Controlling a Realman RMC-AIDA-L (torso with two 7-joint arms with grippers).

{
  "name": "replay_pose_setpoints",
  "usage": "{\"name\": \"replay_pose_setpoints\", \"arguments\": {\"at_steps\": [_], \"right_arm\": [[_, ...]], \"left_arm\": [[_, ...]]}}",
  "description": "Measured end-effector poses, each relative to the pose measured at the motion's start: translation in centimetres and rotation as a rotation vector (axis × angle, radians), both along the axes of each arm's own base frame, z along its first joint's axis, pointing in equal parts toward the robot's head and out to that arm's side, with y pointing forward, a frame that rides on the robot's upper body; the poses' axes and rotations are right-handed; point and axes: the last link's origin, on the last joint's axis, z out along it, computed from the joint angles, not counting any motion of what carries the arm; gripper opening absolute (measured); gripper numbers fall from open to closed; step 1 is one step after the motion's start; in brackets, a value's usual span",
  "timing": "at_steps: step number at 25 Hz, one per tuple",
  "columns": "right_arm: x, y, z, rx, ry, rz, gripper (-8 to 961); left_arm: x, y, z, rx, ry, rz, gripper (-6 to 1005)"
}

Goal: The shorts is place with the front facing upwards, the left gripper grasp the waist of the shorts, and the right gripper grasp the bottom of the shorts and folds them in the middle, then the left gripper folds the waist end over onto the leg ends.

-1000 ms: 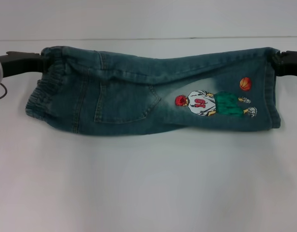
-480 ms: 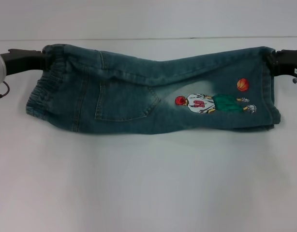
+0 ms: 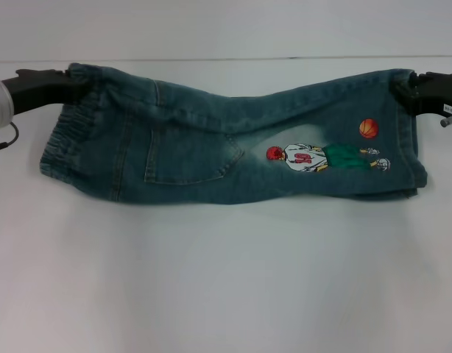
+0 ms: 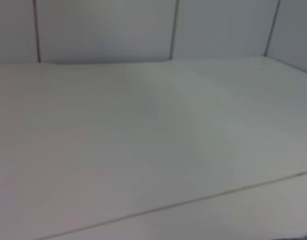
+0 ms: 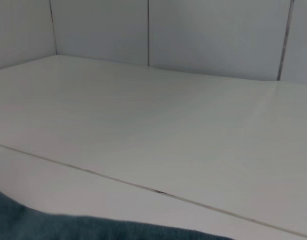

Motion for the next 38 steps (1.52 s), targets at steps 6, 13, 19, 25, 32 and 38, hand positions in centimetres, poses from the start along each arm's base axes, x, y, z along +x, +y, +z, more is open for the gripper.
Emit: {"name": "replay_pose_setpoints", "arguments": {"at_steps": [6,13,19,25,32,38], "right_arm": [[0.1,0.3,0.0,0.007,-0.017,-0.023,332],[0.1,0.2,-0.3,-0.011,-0.022,-0.026,562],[0.1,0.1,-0.3,-0.011,-0.018,-0.026,833],[0.0,0.1,-0.4,-0.015,-0.013,-0.021,914],[-0.3,-0.6,-0.5,-0.036,0.032,0.010,915],[-0.9,-1.1,-0.3,-0.053,0.072,0.063,915]], "left_arm": [[-0.5,0.1,0.1,0.025,0.003,0.018,313],[-0.6,0.1,0.2,0.028,0.016,0.015,519],[-0.4,0.0,-0.3,-0.005,0.071,-0.024,767],[-0.7,-0.3,0.5,0.023,0.095,-0.028,878],[-1.9,-1.5,2.1,0.037,0.065,0.005,879],[-4.2,-3.7,3.7,-0.008,-0.019,0.071,878]]}}
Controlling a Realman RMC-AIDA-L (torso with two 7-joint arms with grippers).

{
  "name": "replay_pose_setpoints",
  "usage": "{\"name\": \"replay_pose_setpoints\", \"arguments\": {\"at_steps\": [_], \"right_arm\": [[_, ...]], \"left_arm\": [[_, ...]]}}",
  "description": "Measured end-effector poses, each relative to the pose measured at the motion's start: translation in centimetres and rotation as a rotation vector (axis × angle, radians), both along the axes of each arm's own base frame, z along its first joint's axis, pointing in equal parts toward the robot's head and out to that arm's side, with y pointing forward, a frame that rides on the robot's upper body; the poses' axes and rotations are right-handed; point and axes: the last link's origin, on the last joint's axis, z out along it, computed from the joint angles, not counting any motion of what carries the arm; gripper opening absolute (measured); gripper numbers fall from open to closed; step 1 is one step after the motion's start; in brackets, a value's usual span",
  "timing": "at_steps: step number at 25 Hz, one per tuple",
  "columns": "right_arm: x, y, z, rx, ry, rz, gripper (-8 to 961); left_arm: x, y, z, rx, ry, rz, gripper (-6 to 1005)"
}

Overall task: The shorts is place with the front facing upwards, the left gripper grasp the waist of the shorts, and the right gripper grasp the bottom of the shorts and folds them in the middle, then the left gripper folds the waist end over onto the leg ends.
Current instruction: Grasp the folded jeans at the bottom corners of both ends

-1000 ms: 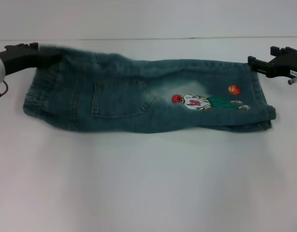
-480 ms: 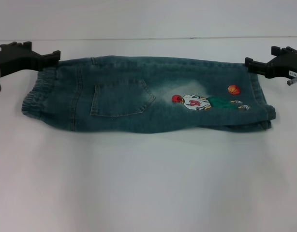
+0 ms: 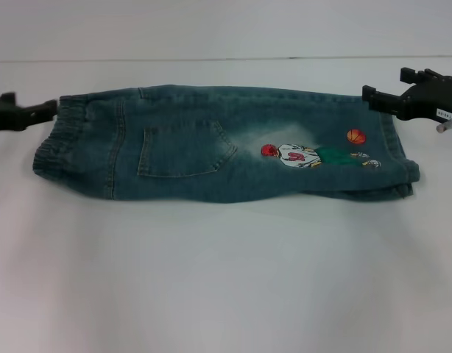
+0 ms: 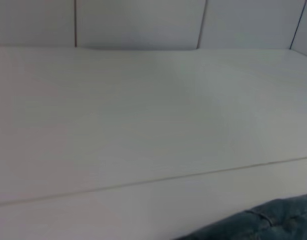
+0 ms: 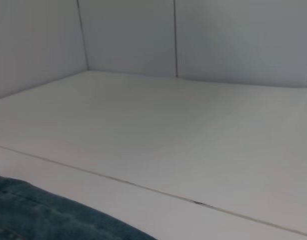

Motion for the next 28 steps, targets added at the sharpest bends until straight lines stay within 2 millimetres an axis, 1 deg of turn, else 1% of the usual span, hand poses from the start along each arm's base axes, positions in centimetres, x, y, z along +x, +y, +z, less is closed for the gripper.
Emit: {"name": "replay_pose_setpoints", "arguments": {"at_steps": [6,9,14,18,28], "right_arm": [[-0.9,-0.1,0.0,-0.017,0.008,0.064,915],[-1.4,-0.1,-0.1,-0.015,0.014,0.091,915],[-1.8,-0.3,-0.4,-0.003,0.026,0.131,915],[-1.9,-0.5,-0.8,-0.012,0.028,0.142,916],[-2.1,-0.7,-1.3,-0.033,0.021,0.163,916]], "left_arm": [[-2.7,-2.9,2.4,-0.003,-0.047,0.101,879],[-3.5,-4.1,2.6,-0.032,-0.048,0.160,878],[-4.2,-5.3,2.0,-0.096,-0.065,0.234,873],[-4.5,-5.7,1.4,-0.116,-0.108,0.264,871],[-4.2,-5.6,-0.6,-0.161,-0.162,0.254,864]]}}
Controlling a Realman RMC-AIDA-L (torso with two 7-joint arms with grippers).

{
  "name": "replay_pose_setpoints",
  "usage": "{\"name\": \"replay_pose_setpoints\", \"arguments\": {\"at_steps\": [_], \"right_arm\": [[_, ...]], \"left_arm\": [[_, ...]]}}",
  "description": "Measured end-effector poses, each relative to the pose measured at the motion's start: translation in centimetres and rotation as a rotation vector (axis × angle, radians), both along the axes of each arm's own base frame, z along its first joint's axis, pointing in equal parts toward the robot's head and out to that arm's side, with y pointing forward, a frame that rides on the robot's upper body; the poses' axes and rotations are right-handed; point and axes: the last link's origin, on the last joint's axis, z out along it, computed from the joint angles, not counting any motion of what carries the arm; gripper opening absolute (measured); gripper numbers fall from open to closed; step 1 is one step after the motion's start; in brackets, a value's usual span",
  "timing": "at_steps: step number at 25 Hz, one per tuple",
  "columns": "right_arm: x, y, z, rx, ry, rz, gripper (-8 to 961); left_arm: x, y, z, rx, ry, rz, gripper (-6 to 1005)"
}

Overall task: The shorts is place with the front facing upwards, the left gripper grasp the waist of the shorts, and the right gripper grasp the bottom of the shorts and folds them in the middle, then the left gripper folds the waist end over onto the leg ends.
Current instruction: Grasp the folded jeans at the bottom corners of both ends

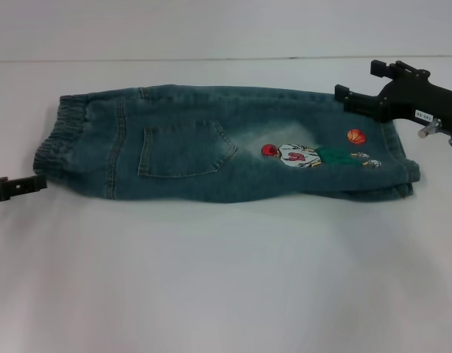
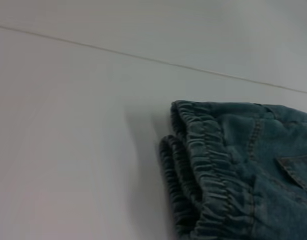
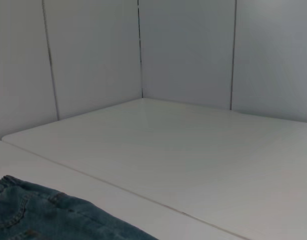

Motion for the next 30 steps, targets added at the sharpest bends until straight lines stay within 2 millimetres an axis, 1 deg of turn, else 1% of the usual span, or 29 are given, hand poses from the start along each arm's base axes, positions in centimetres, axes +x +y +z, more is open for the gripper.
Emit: {"name": "replay_pose_setpoints", "arguments": {"at_steps": [5,12,20,26,30], "right_arm": [[-0.1,0.0,-0.1,-0.002,-0.006,0.007,916],[-0.2,-0.1,-0.4,-0.011,-0.007,0.011,916],[-0.2,0.0,-0.5,-0.014,-0.004,0.012,915],[-0.4,0.0,-0.5,-0.016,-0.004,0.015,915],[-0.3,-0.1,-0.6,-0.017,-0.003,0.013,915]], "left_arm": [[0.8,0.3,-0.9,-0.006,0.046,-0.117,861],[1.3,0.7,-1.1,0.068,0.079,-0.247,856],[0.8,1.6,-2.5,0.067,0.143,-0.268,851],[0.7,2.1,-2.6,0.071,0.195,-0.277,847],[0.4,2.2,-2.2,0.071,0.226,-0.271,844]]}}
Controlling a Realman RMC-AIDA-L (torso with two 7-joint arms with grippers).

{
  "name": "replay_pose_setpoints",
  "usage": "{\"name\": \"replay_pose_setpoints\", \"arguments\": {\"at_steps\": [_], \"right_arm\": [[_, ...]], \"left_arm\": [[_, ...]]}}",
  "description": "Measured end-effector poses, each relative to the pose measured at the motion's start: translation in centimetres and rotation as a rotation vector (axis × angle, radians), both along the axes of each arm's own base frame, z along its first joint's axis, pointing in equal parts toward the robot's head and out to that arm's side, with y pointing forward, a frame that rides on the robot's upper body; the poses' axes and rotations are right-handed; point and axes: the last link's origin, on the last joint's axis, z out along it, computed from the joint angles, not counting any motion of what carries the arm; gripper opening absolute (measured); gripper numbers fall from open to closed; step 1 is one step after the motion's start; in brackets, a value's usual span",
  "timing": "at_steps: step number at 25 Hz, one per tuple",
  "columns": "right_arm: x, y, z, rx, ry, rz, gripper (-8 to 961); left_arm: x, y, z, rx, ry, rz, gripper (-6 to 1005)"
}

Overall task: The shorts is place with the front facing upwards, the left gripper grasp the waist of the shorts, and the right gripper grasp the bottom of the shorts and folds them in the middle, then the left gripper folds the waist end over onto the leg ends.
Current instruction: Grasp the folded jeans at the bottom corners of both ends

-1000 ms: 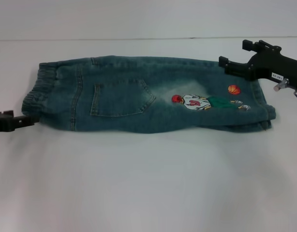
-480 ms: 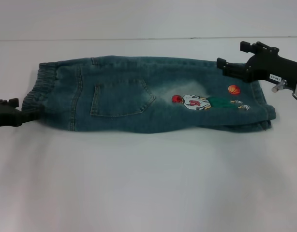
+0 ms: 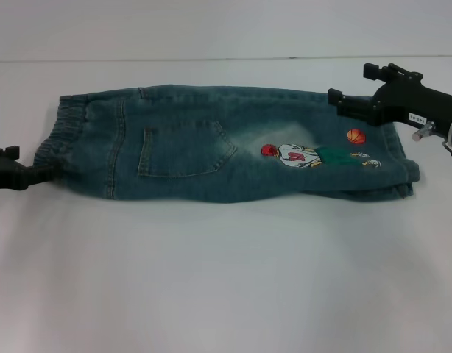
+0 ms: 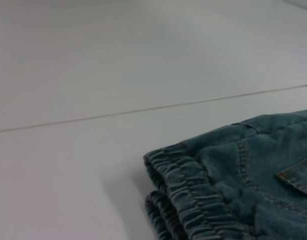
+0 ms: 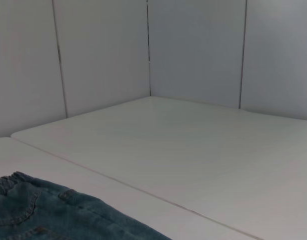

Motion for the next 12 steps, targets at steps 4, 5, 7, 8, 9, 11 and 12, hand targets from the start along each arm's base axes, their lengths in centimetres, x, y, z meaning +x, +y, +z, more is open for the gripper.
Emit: {"name": "replay_pose_setpoints", "arguments": {"at_steps": [4,5,7,8,9,11,12], "right_arm": [[0.13,-0.10,-0.05,-0.002,0.001,-0.004,915],[0.16,-0.12,-0.06,-0.002,0.001,-0.005,916],[0.21,-0.17,-0.10,-0.003,0.002,-0.006,916],[0.23,-0.19,-0.13,-0.004,0.002,-0.007,916],[0.23,-0.20,-0.15,-0.004,0.003,-0.008,916],[0.23,-0.20,-0.17,-0.005,0.003,-0.008,916],[0.24,-0.21,-0.17,-0.005,0.003,-0.008,916]], "left_arm": [[-0.28,0.01,0.21,0.000,0.015,0.006,842],[-0.32,-0.01,0.19,-0.003,0.019,0.007,841],[-0.37,0.00,-0.04,-0.015,0.029,0.008,840],[-0.40,0.03,-0.26,-0.024,0.035,0.011,839],[-0.43,0.04,-0.38,-0.028,0.037,0.012,838],[-0.55,0.01,-0.66,-0.039,0.039,0.018,837],[-0.58,0.00,-0.69,-0.040,0.039,0.018,836]]}}
